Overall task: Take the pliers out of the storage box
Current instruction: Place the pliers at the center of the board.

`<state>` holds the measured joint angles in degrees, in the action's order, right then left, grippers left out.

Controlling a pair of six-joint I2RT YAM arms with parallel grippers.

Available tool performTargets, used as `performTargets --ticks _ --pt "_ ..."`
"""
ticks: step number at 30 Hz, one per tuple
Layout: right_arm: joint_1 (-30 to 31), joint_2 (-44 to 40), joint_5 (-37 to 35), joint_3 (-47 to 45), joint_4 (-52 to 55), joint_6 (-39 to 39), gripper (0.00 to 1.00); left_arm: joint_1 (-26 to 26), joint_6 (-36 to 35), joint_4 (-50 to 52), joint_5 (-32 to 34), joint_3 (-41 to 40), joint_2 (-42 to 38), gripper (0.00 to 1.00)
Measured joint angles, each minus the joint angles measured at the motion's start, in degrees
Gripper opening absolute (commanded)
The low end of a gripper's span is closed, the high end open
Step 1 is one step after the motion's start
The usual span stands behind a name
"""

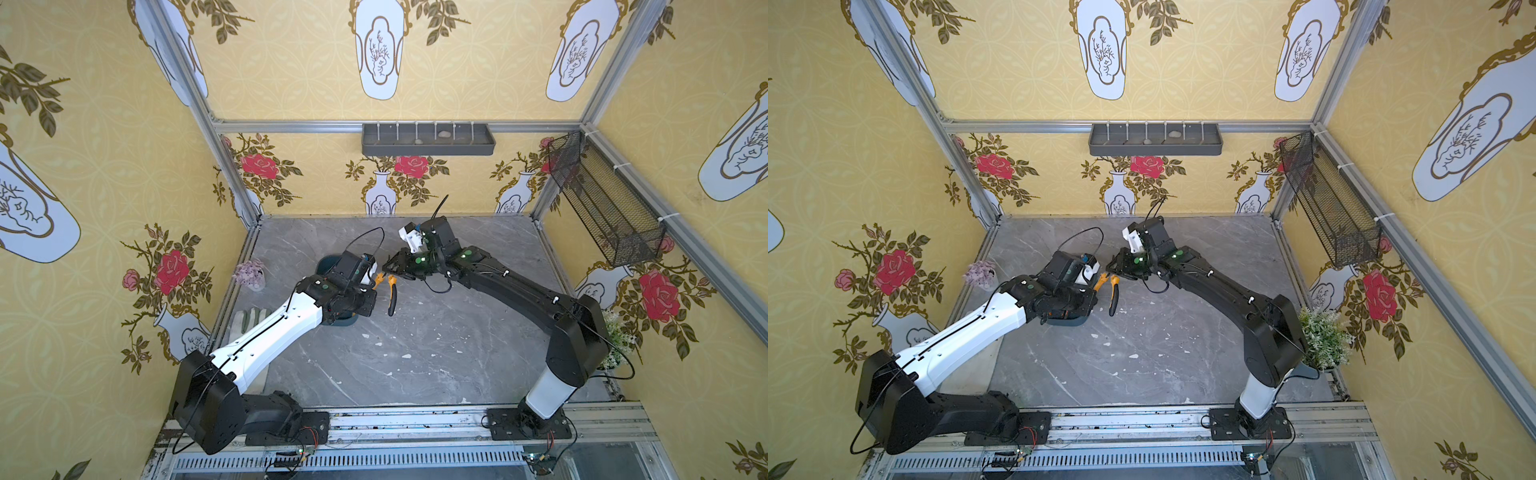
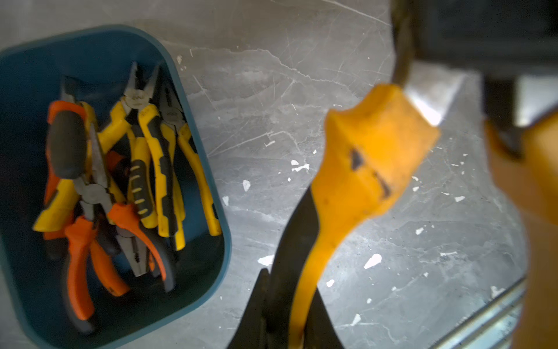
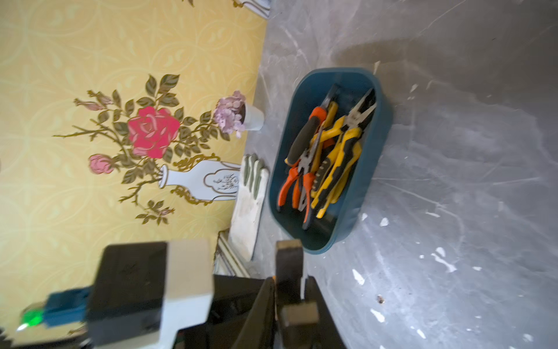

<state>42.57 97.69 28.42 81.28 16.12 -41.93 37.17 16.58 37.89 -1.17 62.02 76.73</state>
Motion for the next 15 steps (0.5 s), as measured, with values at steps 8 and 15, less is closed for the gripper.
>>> performTargets --ticks 8,15 --pt "-0.2 0.5 -2.3 1.3 3.7 0.4 0.53 0.6 0.0 0.3 1.8 -0.6 -0.3 0.00" --pt "-0.6 1.6 -3.6 2.3 5.7 0.4 0.59 1.7 0.0 -0.5 3.1 -1.6 -3.0 0.00"
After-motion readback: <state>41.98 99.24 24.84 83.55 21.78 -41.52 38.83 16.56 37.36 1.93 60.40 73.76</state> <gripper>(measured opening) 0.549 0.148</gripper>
